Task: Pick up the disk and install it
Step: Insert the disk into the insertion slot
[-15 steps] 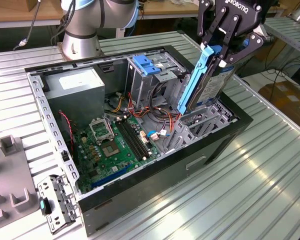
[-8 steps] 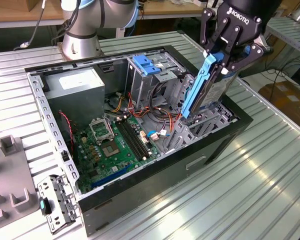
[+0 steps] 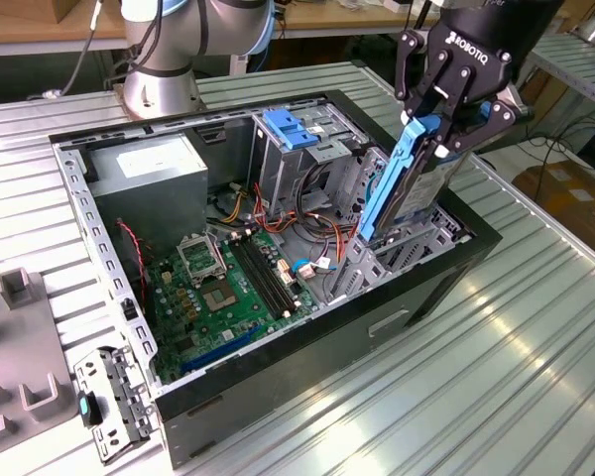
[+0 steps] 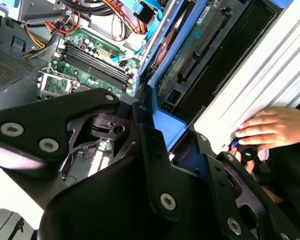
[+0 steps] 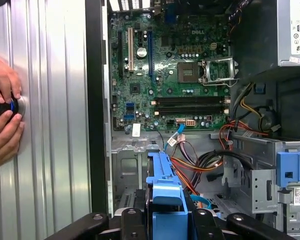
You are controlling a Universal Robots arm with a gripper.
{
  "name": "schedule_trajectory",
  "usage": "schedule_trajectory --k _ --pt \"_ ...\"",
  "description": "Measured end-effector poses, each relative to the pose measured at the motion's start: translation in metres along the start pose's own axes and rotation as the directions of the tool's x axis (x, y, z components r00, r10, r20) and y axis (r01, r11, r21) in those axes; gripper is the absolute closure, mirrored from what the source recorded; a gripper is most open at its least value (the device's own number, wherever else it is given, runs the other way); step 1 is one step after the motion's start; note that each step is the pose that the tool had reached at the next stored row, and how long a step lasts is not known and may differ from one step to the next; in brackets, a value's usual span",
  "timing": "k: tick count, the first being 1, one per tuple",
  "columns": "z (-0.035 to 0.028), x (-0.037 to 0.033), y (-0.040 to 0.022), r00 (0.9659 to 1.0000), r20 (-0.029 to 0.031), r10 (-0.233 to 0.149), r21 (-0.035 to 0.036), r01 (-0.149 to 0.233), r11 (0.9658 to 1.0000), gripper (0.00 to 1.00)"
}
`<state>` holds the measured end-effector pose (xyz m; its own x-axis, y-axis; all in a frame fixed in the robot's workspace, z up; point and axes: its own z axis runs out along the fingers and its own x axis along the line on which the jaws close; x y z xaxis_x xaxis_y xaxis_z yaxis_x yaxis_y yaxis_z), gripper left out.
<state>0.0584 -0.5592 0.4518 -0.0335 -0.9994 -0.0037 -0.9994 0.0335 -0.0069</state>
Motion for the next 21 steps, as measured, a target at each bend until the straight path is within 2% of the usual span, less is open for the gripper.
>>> schedule_trajectory --k 15,21 --pt "0.005 0.0017 -0.0013 1.0 -0.0001 0.0 -0.0002 0.0 1.0 0.63" --pt "0.0095 0.0025 -0.0013 1.0 -0.0002 0.0 -0.0014 0.0 1.0 0.63"
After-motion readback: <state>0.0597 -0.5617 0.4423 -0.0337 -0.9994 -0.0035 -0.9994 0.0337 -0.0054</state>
